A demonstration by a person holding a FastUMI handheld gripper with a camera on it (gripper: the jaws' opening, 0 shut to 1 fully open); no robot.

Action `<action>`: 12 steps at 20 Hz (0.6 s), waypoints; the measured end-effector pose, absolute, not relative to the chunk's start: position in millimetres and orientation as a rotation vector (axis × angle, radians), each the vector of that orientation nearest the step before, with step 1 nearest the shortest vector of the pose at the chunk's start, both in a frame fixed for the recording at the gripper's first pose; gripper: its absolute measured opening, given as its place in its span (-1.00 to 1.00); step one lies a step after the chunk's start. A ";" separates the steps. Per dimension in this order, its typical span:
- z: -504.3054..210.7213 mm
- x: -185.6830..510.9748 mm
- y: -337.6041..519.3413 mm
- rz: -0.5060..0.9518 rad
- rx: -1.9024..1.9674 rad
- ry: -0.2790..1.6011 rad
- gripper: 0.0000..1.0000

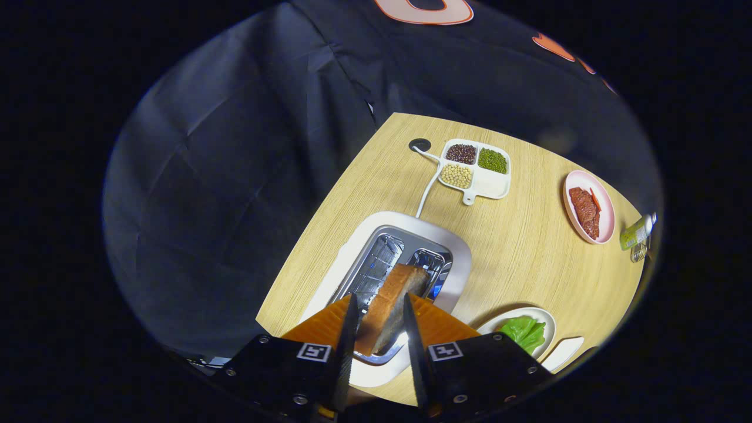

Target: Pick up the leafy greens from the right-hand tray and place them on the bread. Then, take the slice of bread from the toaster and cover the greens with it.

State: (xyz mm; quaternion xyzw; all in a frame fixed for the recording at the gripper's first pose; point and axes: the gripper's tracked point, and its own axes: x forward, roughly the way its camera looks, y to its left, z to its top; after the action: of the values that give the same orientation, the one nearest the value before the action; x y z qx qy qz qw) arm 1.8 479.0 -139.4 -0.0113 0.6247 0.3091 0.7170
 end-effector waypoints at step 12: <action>-82.5 10.8 441.9 0.727 0.175 1.232 -0.70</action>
State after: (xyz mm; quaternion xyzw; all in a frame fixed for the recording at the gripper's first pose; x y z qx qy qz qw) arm 10.8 441.9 -82.5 0.0800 0.5639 0.3330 0.7515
